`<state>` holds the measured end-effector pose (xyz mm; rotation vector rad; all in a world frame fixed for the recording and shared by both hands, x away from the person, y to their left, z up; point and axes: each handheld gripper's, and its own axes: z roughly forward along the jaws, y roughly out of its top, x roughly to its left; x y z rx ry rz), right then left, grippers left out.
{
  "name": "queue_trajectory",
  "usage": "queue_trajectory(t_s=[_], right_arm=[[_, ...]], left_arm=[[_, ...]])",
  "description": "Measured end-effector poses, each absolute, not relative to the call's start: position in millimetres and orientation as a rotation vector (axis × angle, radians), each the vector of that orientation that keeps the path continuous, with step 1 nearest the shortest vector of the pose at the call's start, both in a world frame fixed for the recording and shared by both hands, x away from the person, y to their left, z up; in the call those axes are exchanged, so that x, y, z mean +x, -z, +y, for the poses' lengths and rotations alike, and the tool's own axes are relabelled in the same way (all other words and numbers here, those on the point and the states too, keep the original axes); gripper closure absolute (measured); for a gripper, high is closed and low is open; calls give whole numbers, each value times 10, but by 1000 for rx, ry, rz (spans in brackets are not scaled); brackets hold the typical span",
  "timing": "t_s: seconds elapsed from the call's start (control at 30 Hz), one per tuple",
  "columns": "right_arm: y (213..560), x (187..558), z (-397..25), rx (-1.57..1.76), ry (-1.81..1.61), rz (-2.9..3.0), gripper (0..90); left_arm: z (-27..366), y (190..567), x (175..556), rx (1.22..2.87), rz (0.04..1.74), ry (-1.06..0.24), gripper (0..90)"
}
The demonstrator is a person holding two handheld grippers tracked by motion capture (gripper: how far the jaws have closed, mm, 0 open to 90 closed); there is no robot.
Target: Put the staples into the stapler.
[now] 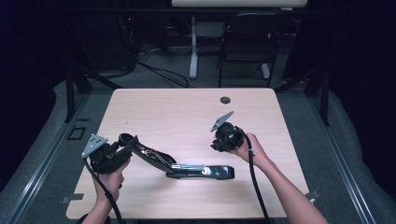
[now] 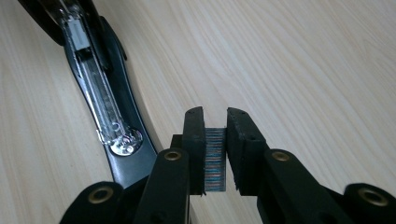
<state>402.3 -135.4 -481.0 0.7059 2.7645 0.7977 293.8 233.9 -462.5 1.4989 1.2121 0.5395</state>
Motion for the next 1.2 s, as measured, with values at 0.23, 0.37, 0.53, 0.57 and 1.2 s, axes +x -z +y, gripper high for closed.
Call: queue_trajectory(t_s=[0.23, 0.37, 0.53, 0.57, 1.2], right_arm=[[4790, 4000, -1243, 647, -822, 2785, 785], [4780, 3977, -1210, 625, -830, 2792, 784], [4752, 3965, -1158, 602, -859, 2801, 785], [4751, 3963, -1139, 595, -862, 2804, 784], [4722, 3967, -817, 432, -890, 2891, 784]], left_arm=[[2338, 4622, 2944, 1501, 1210, -539, 605], [2341, 4624, 2947, 1502, 1210, -537, 606], [2338, 4625, 2952, 1499, 1210, -537, 607], [2339, 4626, 2953, 1499, 1211, -537, 607], [2353, 4635, 2969, 1501, 1208, -536, 608]])
